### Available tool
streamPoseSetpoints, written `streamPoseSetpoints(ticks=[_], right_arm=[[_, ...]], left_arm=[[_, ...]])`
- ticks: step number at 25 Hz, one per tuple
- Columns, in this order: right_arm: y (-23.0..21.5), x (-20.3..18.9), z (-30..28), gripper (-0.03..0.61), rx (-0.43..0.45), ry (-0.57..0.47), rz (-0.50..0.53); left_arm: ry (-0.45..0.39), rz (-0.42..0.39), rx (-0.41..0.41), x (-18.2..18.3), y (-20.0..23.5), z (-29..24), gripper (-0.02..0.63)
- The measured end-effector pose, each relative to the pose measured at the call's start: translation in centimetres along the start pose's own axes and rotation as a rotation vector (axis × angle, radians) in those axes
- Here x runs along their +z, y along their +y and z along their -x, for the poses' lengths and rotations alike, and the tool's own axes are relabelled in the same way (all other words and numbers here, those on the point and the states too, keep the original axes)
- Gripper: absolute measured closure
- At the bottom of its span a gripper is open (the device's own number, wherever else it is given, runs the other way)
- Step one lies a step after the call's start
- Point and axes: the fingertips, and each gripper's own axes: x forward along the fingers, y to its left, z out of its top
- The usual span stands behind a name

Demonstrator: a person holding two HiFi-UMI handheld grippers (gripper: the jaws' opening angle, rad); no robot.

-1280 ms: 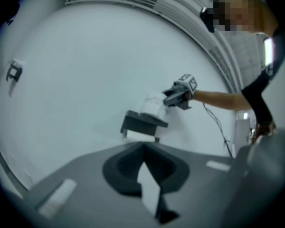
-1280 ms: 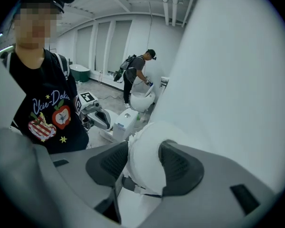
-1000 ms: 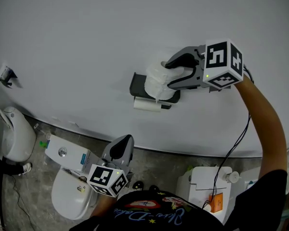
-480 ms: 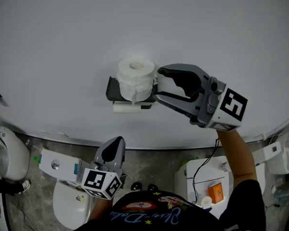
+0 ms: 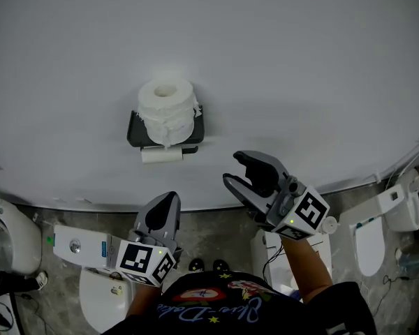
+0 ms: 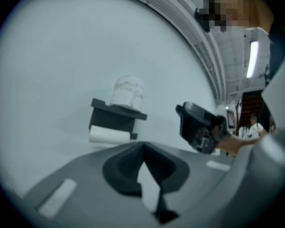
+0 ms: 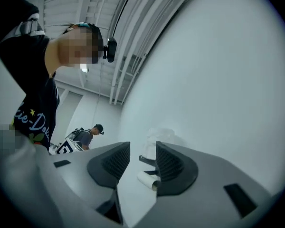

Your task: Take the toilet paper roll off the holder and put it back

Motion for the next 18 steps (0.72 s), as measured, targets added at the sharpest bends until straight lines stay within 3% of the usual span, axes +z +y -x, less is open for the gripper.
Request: streamPoseSetpoints(ticks=[4, 7, 11, 18], right_arm=[[0.5, -3.1, 2.2, 0.501, -0.069, -0.011, -0.106], [0.4, -5.6, 3.6, 0.556, -0.118, 0.037, -0.144], [0.2, -7.2, 4.3, 0.563, -0.162, 0.074, -0.193], [0.9, -7.7, 4.2, 0.563, -0.139, 0.088, -0.207]], left_arm=[[0.008, -0.006, 0.004, -0.1, -0.2, -0.1, 0.615], [0.013, 0.000, 0.018, -0.5, 0.1, 0.0, 0.615], [0.019, -0.005, 0.028, -0.6, 0.2, 0.1, 0.615], [0.019, 0.002, 0.033, -0.7, 0.2, 0.3, 0.615]])
